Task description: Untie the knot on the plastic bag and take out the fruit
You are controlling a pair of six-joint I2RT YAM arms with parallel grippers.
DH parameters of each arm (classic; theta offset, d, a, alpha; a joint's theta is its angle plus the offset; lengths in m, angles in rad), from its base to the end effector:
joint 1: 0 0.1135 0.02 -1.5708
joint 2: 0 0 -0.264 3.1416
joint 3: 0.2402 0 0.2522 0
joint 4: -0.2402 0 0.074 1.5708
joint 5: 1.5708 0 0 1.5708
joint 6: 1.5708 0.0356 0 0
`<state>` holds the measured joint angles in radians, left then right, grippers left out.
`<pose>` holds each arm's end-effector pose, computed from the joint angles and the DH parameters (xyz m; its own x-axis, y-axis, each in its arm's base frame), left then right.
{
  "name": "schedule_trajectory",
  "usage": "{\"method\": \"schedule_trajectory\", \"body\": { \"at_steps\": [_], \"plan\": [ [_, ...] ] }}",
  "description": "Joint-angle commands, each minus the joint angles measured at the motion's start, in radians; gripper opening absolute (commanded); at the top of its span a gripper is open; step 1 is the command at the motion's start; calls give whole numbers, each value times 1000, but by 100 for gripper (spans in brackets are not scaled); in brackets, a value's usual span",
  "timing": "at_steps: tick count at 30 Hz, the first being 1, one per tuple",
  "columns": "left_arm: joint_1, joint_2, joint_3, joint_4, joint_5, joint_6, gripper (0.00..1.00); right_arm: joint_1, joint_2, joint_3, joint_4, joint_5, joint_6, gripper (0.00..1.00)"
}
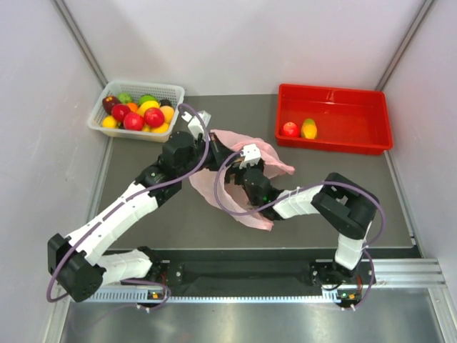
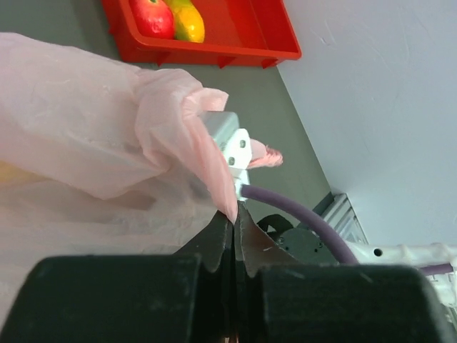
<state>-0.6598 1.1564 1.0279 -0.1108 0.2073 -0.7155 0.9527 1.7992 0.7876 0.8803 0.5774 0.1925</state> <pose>0.2089 -0.1713 0.3575 -0.6385 -0.3171 -0.7013 0.4491 0.5864 -0.6741 0.2265 0.2850 0.1812 -0.1451 0.0725 -0.9868 -0.3479 0.9299 0.1195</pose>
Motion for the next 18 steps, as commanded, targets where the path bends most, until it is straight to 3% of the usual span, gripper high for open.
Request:
{"method": "schedule_trajectory", "body": {
  "at_steps": [1, 18],
  "plan": [
    [-18, -29, 2, 20, -12, 31, 0, -11, 57, 65, -116, -74, 18, 98],
    [-15, -41, -193, 43, -114, 83, 0, -104, 271, 320, -268, -221, 38, 100]
  ]
}}
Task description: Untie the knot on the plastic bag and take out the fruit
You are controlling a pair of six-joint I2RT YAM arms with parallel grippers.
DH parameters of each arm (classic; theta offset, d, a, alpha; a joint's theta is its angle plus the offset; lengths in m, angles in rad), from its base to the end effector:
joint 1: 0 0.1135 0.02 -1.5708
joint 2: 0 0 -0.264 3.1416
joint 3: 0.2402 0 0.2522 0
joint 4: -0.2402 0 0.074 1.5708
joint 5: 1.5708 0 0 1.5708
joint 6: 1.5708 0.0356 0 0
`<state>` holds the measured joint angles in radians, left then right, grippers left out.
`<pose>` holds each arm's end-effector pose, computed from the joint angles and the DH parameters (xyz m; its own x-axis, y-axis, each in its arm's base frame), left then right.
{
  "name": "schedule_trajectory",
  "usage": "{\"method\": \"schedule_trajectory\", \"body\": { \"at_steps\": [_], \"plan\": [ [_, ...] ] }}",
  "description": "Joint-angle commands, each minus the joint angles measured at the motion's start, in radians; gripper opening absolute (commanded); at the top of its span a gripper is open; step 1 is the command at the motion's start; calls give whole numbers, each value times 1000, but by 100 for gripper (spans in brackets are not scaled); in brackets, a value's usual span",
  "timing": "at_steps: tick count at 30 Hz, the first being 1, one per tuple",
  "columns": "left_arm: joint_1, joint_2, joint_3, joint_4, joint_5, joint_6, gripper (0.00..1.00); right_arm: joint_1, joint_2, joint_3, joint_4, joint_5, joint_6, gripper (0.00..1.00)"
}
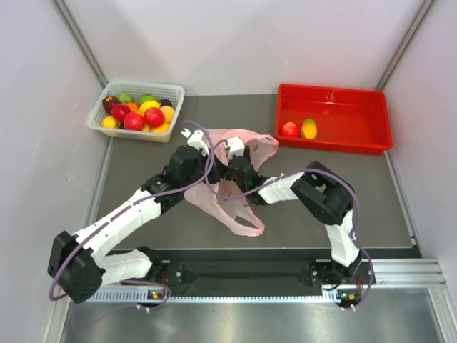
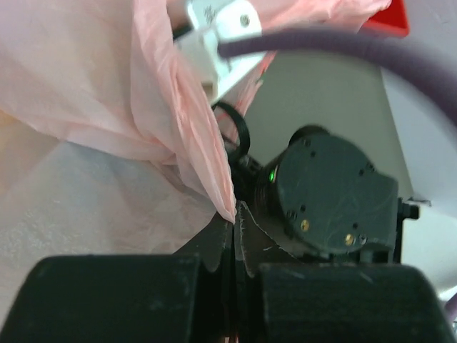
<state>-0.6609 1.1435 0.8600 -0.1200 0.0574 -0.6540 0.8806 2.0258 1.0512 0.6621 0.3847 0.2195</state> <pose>0.2066 -0.1632 0.2998 -0.6442 -0.2685 -0.7162 0.3309 0.7464 -0.5774 0.2809 0.3192 0.1487 -0.2972 -0.0429 -0.9539 -0.4331 0.8964 0.0946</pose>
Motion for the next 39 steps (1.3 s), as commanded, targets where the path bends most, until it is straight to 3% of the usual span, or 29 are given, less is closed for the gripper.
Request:
{"method": "schedule_trajectory", "body": {
  "at_steps": [1, 4, 7, 13, 17, 20, 22, 23, 25, 26, 29, 31, 36, 39],
  "plan": [
    [-14, -28, -30, 52, 35, 22, 0, -40, 54, 73, -52, -33, 12, 100],
    [-13, -19, -47, 57, 32, 25, 0, -66, 80, 104, -73, -92, 26, 92],
    [-9, -24, -64, 54, 35, 25, 0, -75, 36, 22, -40, -141, 46, 67],
    [-11, -54, -72, 43, 27, 31, 0, -66, -168, -273, 175, -233, 80, 32],
    [-9, -74, -70, 13, -46, 42, 0, -49, -277, -396, 225, -312, 93, 28],
    [-11, -122, -72, 5, -142, 47, 2, -45, -366, -473, 240, -333, 113, 0],
    [-11, -140, -58, -13, -212, 60, 19, -45, -395, -516, 231, -351, 124, 4],
    [-11, -152, -53, -36, -241, 70, 38, -45, -420, -526, 231, -381, 127, 16],
    [-9, -154, -24, -79, -348, 83, 55, -34, -440, -551, 225, -437, 124, 27],
    [-11, -149, -13, -127, -387, 83, 72, -28, -455, -553, 217, -473, 121, 30],
    [-11, -131, 31, -234, -531, 62, 90, 4, -470, -554, 183, -494, 107, 37],
    [-11, -129, 54, -265, -597, 24, 98, 17, -478, -569, 189, -494, 106, 39],
    [-6, -124, 53, -182, -610, 135, 99, 18, -504, -585, 185, -488, 101, 51],
    [24, -30, 149, -283, -633, 148, 99, 18, -522, -580, 143, -474, 84, 55]
  ]
}}
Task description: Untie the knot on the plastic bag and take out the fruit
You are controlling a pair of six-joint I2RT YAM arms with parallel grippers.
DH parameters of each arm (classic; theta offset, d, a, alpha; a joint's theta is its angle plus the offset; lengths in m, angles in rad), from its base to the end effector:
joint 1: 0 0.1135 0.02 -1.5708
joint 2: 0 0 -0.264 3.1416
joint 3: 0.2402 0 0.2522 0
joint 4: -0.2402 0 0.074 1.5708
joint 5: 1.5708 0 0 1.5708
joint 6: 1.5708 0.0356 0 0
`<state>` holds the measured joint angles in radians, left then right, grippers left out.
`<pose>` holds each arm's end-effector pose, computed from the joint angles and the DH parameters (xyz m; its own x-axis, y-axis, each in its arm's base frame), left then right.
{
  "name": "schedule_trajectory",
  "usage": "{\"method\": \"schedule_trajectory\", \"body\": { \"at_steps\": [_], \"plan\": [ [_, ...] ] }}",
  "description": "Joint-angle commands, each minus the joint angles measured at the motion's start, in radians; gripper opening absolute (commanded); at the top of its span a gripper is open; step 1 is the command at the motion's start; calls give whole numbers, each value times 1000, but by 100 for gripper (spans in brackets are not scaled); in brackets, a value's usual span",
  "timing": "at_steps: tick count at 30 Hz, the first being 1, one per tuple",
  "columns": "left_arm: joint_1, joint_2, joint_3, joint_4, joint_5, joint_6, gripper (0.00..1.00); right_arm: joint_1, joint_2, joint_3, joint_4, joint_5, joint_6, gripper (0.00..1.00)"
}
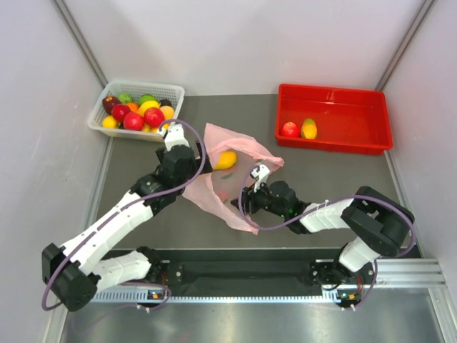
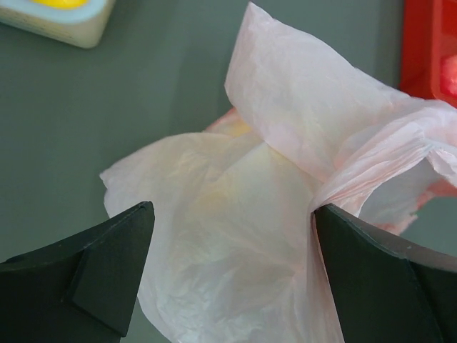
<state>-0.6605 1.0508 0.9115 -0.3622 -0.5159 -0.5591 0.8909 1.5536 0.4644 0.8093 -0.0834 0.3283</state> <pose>0.1938 -0.1283 0.3175 -0.4237 -0.2551 -0.8691 -0.0385 0.9637 -0.2641 0.1783 0.2253 0.1579 -0.4305 -0.0214 -0.9023 -0.7252 0.6034 0.3317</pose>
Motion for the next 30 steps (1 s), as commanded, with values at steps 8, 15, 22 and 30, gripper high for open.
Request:
{"method": "schedule_trajectory", "body": {
  "at_steps": [8, 15, 22, 30],
  "plan": [
    [157, 328, 154, 49, 306, 160, 99, 9, -56, 36, -64, -13, -43, 57],
    [165, 569, 257, 37, 364, 261, 85, 6, -53, 49, -85, -22, -49, 57],
    [179, 578, 288, 14, 392, 254, 0, 6, -87, 30, -116, 68, -34, 56],
    [92, 362, 270, 40, 480, 211, 0, -10, -83, 45, -234, 329, 40, 58]
  ]
}}
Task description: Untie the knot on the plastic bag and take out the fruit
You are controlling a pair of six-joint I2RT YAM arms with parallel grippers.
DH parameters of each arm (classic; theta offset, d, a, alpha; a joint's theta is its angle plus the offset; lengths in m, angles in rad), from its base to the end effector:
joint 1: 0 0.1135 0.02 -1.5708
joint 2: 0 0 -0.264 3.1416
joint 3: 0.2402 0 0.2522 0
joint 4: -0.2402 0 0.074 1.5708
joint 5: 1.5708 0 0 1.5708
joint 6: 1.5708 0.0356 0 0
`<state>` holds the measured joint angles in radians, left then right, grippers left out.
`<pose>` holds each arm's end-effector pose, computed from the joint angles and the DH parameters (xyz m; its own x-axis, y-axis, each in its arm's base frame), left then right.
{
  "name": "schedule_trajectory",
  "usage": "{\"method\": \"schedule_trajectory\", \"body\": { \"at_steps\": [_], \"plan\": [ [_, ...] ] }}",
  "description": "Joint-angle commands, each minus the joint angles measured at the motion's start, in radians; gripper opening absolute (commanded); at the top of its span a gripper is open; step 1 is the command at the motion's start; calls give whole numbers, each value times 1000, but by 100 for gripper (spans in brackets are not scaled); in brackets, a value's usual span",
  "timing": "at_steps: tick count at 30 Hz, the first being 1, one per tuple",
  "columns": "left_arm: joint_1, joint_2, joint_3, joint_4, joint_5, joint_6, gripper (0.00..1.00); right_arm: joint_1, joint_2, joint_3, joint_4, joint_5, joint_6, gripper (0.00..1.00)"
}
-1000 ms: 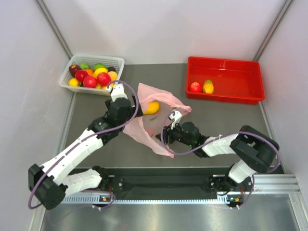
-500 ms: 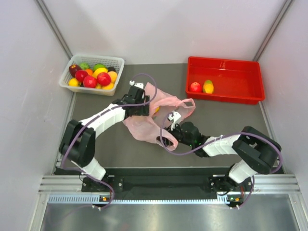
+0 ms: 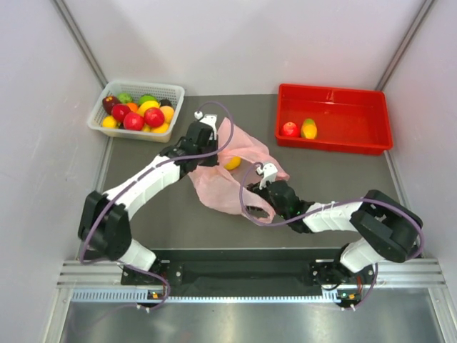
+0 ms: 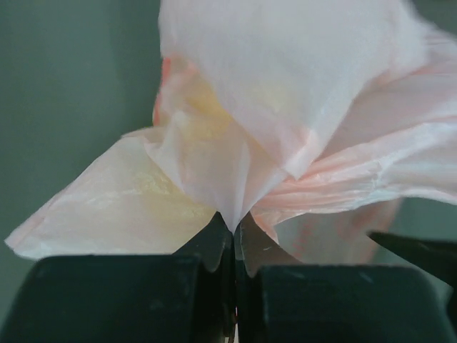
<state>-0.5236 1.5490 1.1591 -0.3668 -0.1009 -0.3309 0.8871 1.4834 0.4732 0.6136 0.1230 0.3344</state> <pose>0.2990 -0.1685 0.2647 -0.7033 0.0328 -0.7101 0.2173 0.9610 -0.1708 0.1795 0.2134 0.1587 -0.4595 -0.0483 -0.8868 -0.5792 0.7733 0.2580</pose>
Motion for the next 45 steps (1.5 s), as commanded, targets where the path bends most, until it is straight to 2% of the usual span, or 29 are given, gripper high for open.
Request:
{"method": "schedule_trajectory", "body": {
  "at_steps": [1, 6, 11, 14, 19, 24, 29, 32, 35, 39, 43, 45],
  "plan": [
    [-59, -153, 25, 43, 76, -22, 0, -10, -3, 42, -43, 135, 37, 59],
    [-131, -242, 13, 43, 188, -37, 0, -19, 41, 76, -37, 136, 45, 60],
    [-136, -262, -80, 19, 74, -26, 0, -28, 75, 85, -17, 122, 57, 62],
    [-136, -283, -136, 8, 55, -48, 0, -33, 83, 84, -8, 116, 60, 67],
    [-135, -339, -237, 49, -23, -57, 0, -31, 72, 84, 26, 40, 37, 77],
    [-136, -345, -317, 100, -42, -63, 0, -25, 40, 87, 40, -46, 9, 88],
    [-135, -326, -400, 158, -48, -68, 0, -19, 23, 114, 5, -2, -44, 94],
    [-135, -325, -432, 187, -52, -77, 0, -16, 23, 163, -67, 98, -72, 99],
    [-136, -332, -444, 209, -51, -80, 0, -14, 26, 209, -123, 213, -110, 100],
    [-136, -328, -434, 218, -56, -73, 0, -14, 67, 295, -172, 263, -198, 100],
    [-136, -307, -408, 223, -51, -65, 0, -31, 156, 372, -193, 265, -255, 100],
    [-136, -299, -398, 224, -52, -63, 0, -65, 218, 415, -209, 187, -255, 100]
  ]
}}
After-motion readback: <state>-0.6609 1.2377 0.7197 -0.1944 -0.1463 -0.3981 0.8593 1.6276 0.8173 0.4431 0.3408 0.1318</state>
